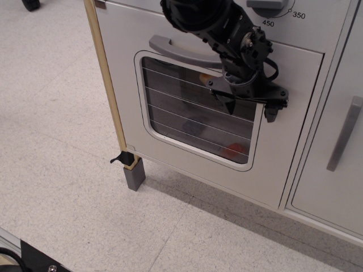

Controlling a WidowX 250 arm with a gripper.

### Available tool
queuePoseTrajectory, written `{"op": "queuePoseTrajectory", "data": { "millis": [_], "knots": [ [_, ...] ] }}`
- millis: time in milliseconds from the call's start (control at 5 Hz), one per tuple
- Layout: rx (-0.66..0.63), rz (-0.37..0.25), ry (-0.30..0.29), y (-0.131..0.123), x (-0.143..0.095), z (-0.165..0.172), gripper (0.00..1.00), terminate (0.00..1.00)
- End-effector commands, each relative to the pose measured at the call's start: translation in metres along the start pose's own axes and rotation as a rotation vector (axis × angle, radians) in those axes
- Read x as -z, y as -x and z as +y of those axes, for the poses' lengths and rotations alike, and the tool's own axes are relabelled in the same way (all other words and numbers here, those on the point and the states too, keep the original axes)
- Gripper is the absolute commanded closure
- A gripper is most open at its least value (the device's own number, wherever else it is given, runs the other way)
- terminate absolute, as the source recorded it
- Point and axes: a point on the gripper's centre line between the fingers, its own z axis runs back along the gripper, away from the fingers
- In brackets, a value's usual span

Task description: Close oven

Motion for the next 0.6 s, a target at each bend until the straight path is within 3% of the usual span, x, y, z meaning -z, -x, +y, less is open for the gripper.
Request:
{"op": "queuePoseTrajectory", "data": {
  "millis": [0, 200, 400],
  "knots": [
    [0.014, 0.007, 0.026, -0.0049, -0.0323, 0.0066, 0.0, 0.0],
    [0.028, 0.059, -0.007, 0.0031, -0.0393, 0.0116, 0.0, 0.0],
    [0.028, 0.059, -0.007, 0.0031, -0.0393, 0.0116, 0.0, 0.0]
  ]
}}
